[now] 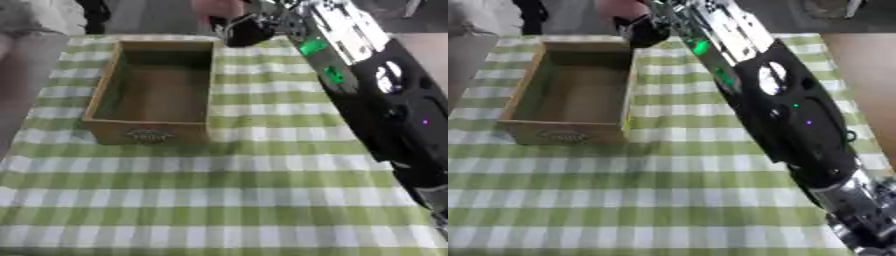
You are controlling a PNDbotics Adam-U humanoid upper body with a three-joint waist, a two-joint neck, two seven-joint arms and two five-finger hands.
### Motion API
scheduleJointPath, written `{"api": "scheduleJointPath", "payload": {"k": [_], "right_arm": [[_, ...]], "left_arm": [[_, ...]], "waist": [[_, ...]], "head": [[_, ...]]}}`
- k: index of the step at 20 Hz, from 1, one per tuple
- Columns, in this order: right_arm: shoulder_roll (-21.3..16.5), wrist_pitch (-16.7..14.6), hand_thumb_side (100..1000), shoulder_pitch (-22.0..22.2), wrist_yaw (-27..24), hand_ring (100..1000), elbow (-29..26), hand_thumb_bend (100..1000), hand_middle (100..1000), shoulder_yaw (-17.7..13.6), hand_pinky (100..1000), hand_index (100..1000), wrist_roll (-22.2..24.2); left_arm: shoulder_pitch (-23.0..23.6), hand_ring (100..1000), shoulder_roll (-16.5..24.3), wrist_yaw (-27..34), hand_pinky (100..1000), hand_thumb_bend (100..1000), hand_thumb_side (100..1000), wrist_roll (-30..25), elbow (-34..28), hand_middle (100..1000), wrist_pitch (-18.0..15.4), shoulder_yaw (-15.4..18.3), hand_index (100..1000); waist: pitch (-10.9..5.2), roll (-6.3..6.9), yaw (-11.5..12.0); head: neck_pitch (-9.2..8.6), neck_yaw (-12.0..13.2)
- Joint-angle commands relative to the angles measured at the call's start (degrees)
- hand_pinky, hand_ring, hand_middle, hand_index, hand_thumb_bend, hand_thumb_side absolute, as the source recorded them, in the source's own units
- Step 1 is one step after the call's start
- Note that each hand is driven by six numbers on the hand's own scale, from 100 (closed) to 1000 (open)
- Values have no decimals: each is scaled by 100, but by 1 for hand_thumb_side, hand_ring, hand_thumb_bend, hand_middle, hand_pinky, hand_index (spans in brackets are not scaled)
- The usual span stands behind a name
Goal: Pick up objects on the table and place them in the box.
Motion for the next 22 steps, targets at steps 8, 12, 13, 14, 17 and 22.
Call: {"api": "scheduleJointPath", "payload": {"k": [8, 12, 13, 14, 17, 22], "right_arm": [[1344, 227, 367, -411, 883, 780, 1312, 100, 510, -148, 783, 647, -445], [1898, 482, 368, -398, 1224, 781, 1866, 100, 515, -256, 783, 655, -628], [2020, 563, 367, -396, 1310, 782, 2005, 100, 517, -289, 783, 657, -690], [2115, 637, 367, -397, 1394, 784, 2141, 100, 520, -317, 784, 661, -755], [2328, 879, 361, -406, 1648, 788, 2551, 100, 522, -446, 782, 662, -948], [2558, 1179, 360, -367, 2257, 787, 2932, 100, 520, -706, 782, 667, -1205]], "left_arm": [[-66, 497, 20, 68, 554, 100, 927, -115, -111, 546, -27, -54, 813], [-60, 496, 8, 76, 551, 100, 928, -136, -111, 546, -34, -46, 813], [-59, 496, 5, 76, 550, 100, 928, -138, -111, 546, -34, -44, 813], [-60, 496, 2, 77, 550, 100, 927, -141, -111, 546, -34, -44, 813], [-65, 496, -2, 84, 549, 100, 927, -148, -111, 546, -34, -52, 813], [-71, 496, -7, 95, 549, 100, 926, -153, -111, 546, -35, -56, 813]], "waist": [[65, 90, 209], [100, 101, 242], [104, 101, 252], [106, 103, 261], [107, 109, 293], [109, 116, 331]], "head": [[-131, -207], [-180, -228], [-199, -236], [-214, -244], [-258, -268], [-297, -281]]}}
